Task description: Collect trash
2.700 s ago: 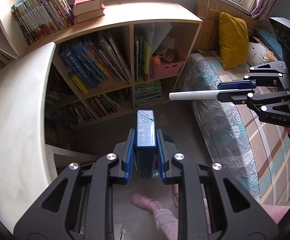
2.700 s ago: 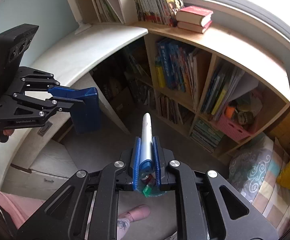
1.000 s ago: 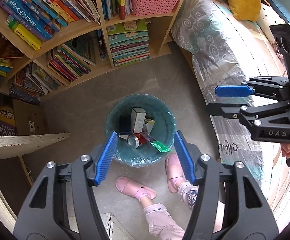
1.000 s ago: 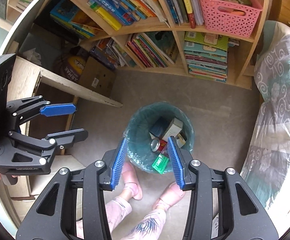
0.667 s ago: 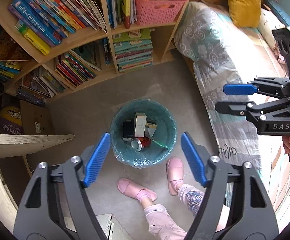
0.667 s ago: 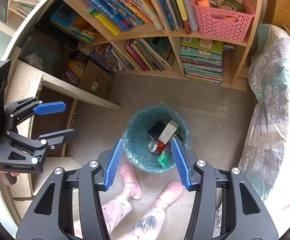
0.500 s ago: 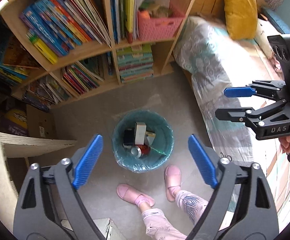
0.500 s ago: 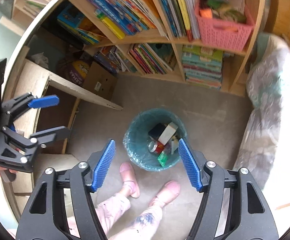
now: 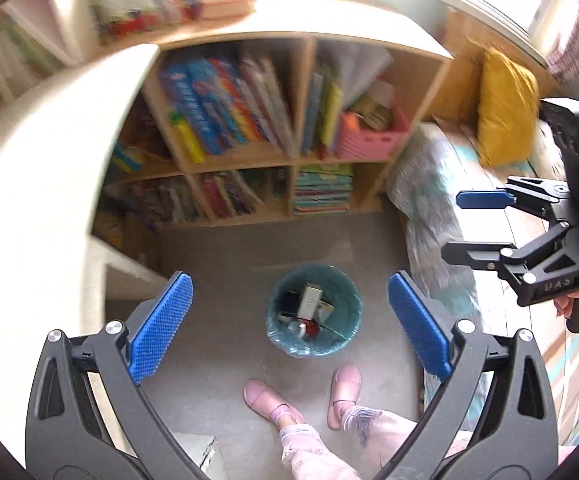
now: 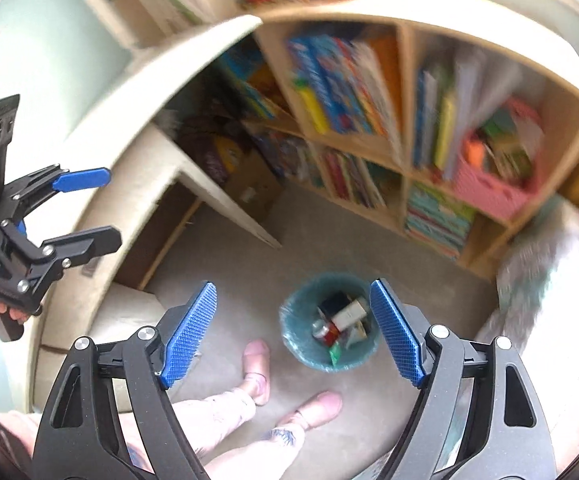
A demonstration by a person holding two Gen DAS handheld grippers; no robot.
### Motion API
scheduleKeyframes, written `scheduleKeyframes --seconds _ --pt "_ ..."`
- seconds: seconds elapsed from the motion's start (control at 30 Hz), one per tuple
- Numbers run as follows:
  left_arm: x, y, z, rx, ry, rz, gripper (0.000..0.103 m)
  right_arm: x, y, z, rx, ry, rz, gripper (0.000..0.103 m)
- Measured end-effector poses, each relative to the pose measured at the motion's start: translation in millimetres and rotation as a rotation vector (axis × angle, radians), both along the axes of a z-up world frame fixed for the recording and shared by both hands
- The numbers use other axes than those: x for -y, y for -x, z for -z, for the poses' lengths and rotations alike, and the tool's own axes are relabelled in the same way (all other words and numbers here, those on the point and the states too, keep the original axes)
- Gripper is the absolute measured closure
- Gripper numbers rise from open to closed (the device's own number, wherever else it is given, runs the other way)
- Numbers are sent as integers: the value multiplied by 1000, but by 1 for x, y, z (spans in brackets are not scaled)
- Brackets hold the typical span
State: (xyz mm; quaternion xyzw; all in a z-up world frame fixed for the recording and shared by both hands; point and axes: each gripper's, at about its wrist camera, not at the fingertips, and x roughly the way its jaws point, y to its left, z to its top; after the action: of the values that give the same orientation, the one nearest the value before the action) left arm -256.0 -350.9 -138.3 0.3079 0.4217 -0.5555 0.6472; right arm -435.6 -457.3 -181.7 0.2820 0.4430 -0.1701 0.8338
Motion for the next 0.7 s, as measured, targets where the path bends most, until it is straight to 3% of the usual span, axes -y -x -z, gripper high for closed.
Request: scheduleKeyframes --seconds 0.3,0.37,0.7 --pt "-59 -57 -39 27 16 -247 7 -19 -89 -76 124 109 -226 20" --pt "-73 -68 -45 39 27 -298 7 -27 -111 -87 141 124 -270 16" --pt "-161 -139 -73 67 76 -628 7 -92 -219 -125 192 144 -536 15"
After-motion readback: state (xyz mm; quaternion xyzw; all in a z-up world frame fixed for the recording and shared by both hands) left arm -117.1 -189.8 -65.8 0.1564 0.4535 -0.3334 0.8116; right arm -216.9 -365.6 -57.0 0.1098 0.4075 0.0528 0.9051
